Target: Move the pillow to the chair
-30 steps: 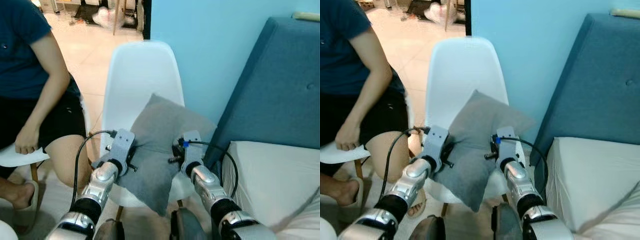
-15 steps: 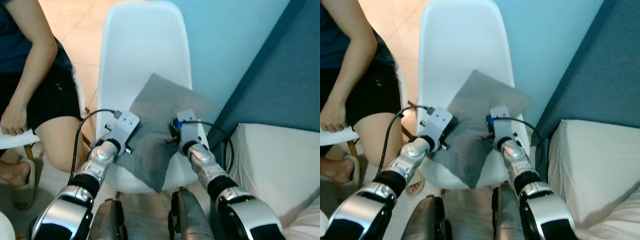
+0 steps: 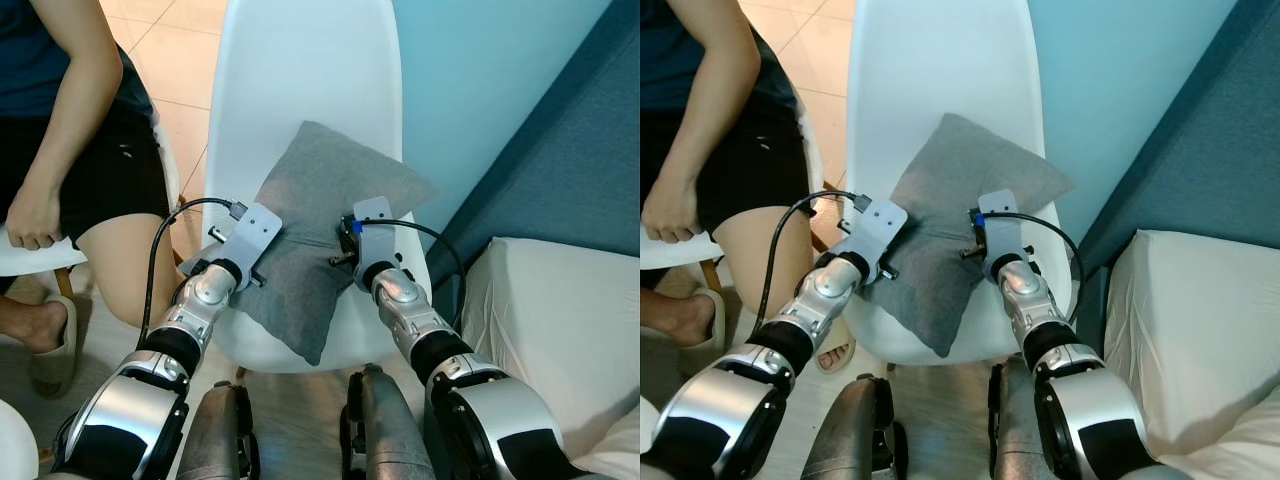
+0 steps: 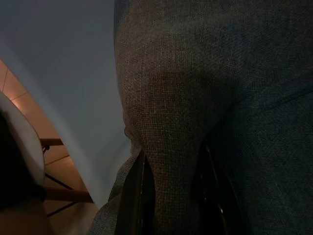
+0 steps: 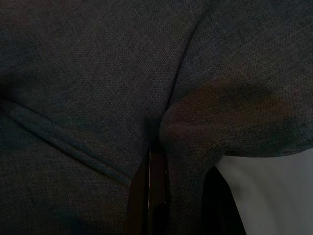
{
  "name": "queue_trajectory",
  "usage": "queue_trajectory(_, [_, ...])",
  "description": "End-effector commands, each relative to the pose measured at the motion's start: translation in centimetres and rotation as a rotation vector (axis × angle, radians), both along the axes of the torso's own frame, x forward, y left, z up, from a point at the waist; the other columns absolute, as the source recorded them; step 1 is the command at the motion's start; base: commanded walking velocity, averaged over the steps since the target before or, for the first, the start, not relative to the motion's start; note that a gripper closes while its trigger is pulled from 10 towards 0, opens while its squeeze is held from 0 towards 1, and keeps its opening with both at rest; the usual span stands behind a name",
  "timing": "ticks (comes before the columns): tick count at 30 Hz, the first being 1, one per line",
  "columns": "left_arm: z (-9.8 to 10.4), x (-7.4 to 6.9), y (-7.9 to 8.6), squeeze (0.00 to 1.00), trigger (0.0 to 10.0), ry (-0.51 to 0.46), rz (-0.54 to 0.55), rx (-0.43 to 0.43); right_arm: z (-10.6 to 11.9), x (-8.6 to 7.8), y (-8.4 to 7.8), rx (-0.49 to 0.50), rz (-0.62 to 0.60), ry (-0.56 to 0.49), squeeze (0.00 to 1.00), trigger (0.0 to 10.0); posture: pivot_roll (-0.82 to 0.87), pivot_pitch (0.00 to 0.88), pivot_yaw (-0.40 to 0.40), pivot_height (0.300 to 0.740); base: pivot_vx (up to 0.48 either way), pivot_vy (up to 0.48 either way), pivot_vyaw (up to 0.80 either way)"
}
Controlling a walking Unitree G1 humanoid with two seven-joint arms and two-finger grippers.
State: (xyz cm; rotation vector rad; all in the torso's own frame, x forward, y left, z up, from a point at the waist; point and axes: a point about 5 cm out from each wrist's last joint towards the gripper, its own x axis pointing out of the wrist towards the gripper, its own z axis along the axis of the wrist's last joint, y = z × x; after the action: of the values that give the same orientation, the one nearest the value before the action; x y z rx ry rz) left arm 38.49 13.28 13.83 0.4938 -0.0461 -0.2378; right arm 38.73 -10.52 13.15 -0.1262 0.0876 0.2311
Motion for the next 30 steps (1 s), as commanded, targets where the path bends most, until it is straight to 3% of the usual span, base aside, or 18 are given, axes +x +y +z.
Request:
queue_trajectory(1, [0.0,0.2,3.6,0.58,10.0,0.021,0.163,-0.085,-1.6,-0.4,-4.8,-0.005,-0.214,0.051,0.42,10.0,-0.01,0.368,-0.031,0.625,0.0,0.0,0.0])
queue_trajectory(3, [-0.1,0.2,3.2,0.58,10.0,0.045,0.124,-0.119,-1.4,-0.4,-4.9,-0.008,-0.221,0.042,0.42,10.0,-0.01,0.368,-0.031,0.625,0.0,0.0,0.0])
queue_trajectory(4, [0.0,0.2,2.9,1.0,10.0,0.044,0.099,-0.14,-1.2,-0.3,-5.2,0.004,-0.241,0.025,1.0,10.0,-0.01,0.369,-0.03,0.625,0.0,0.0,0.0])
queue_trajectory(10, [0.2,0.2,2.4,1.0,10.0,0.02,0.081,-0.147,-0.4,-0.1,-5.6,0.007,-0.271,-0.028,1.0,10.0,-0.01,0.366,-0.028,0.625,0.0,0.0,0.0])
queue_trajectory(18, [0.3,0.2,2.6,1.0,10.0,0.022,0.074,-0.146,-0.5,0.0,-6.0,-0.01,-0.309,-0.001,1.0,10.0,-0.01,0.363,-0.028,0.625,0.0,0.0,0.0])
queue_trajectory(19, [0.3,0.2,2.7,1.0,10.0,0.022,0.077,-0.147,-0.6,-0.1,-5.7,-0.024,-0.283,0.009,0.72,10.0,-0.01,0.363,-0.028,0.625,0.0,0.0,0.0])
queue_trajectory(20, [0.3,0.2,2.7,1.0,10.0,0.022,0.077,-0.147,-0.6,-0.1,-5.7,-0.024,-0.283,0.009,0.72,10.0,-0.01,0.363,-0.028,0.625,0.0,0.0,0.0])
queue_trajectory(21, [0.4,0.2,2.7,1.0,10.0,0.023,0.08,-0.148,-0.9,-0.1,-5.3,-0.009,-0.257,0.021,0.0,10.0,-0.01,0.363,-0.029,0.625,0.0,0.0,0.0])
queue_trajectory(25, [0.3,0.3,2.8,1.0,10.0,0.024,0.091,-0.151,-1.2,-0.2,-5.0,0.012,-0.251,0.043,0.0,10.0,-0.01,0.363,-0.03,0.625,0.0,0.0,0.0])
queue_trajectory(26, [0.3,0.3,2.8,1.0,10.0,0.028,0.102,-0.157,-1.6,-0.4,-4.7,0.057,-0.242,0.066,0.0,10.0,-0.01,0.364,-0.029,0.625,0.0,0.0,0.0])
queue_trajectory(27, [0.3,0.3,2.7,1.0,10.0,0.034,0.107,-0.173,-2.0,-0.5,-4.1,0.177,-0.221,0.111,1.0,10.0,0.0,0.366,-0.03,0.625,0.0,0.0,0.0])
queue_trajectory(28, [0.3,0.3,2.7,1.0,10.0,0.034,0.107,-0.173,-2.0,-0.5,-4.1,0.177,-0.221,0.111,1.0,10.0,0.0,0.366,-0.03,0.625,0.0,0.0,0.0])
queue_trajectory(29, [0.3,0.3,2.2,1.0,10.0,0.046,0.085,-0.214,-2.6,-0.7,-2.8,0.409,-0.193,0.183,1.0,10.0,0.0,0.365,-0.028,0.625,0.0,0.0,0.0])
queue_trajectory(30, [0.3,0.3,1.9,1.0,10.0,0.048,0.065,-0.227,-2.7,-0.7,-1.9,0.533,-0.173,0.214,1.0,10.0,0.0,0.364,-0.027,0.625,0.0,0.0,0.0])
